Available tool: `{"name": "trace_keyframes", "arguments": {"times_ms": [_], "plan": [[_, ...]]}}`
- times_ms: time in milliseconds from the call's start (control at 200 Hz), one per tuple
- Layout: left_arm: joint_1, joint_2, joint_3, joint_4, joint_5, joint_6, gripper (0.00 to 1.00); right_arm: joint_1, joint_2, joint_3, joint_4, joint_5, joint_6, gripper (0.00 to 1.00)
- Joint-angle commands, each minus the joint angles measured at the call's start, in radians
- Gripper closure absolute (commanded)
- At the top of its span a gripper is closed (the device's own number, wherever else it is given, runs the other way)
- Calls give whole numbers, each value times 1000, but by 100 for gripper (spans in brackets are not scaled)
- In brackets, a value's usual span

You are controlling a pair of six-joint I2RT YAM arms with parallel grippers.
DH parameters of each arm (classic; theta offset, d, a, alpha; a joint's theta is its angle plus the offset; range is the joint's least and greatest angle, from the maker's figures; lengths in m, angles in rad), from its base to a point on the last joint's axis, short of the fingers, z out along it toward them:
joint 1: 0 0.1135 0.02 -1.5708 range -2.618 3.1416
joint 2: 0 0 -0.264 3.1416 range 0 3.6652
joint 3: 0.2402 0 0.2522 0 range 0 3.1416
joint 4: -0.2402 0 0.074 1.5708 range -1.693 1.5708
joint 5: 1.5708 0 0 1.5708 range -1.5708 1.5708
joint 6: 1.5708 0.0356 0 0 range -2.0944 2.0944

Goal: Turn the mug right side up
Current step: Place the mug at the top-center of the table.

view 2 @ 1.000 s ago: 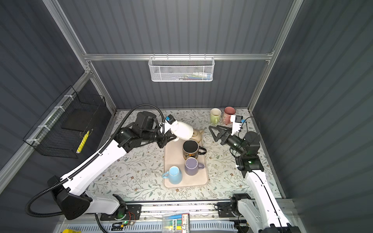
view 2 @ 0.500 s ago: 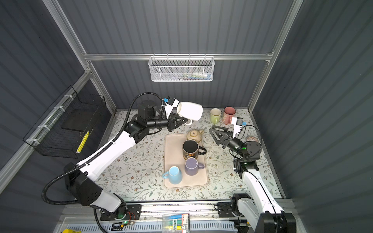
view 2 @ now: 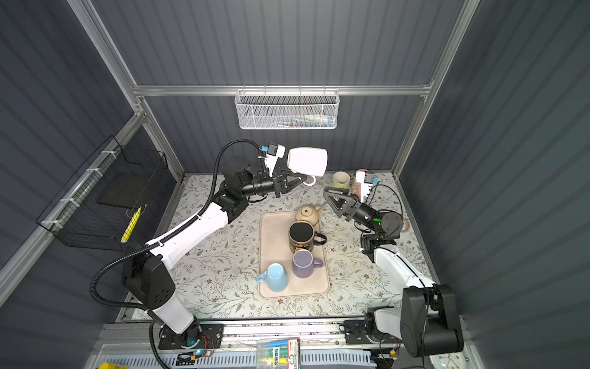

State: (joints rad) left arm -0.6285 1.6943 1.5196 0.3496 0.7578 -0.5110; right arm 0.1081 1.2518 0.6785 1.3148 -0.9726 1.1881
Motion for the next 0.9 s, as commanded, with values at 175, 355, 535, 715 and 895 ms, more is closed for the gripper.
{"name": "trace_keyframes", "arguments": {"times_ms": [175,355,535,715,895], "plan": [[3,8,33,242,46,-116,100,52,49,110,-42,11,-80,30],[3,22,19,346,60,-200,100,59,74,139,-46,24,-90,32],[3,38,13,418,73,-271,100,59,92,175,-50,23,-96,34],[3,64,4,483,70,-344,100,59,113,207,-43,19,-100,41],[2,75,-5,496,64,-376,100,59,127,235,-43,18,-107,48]]}}
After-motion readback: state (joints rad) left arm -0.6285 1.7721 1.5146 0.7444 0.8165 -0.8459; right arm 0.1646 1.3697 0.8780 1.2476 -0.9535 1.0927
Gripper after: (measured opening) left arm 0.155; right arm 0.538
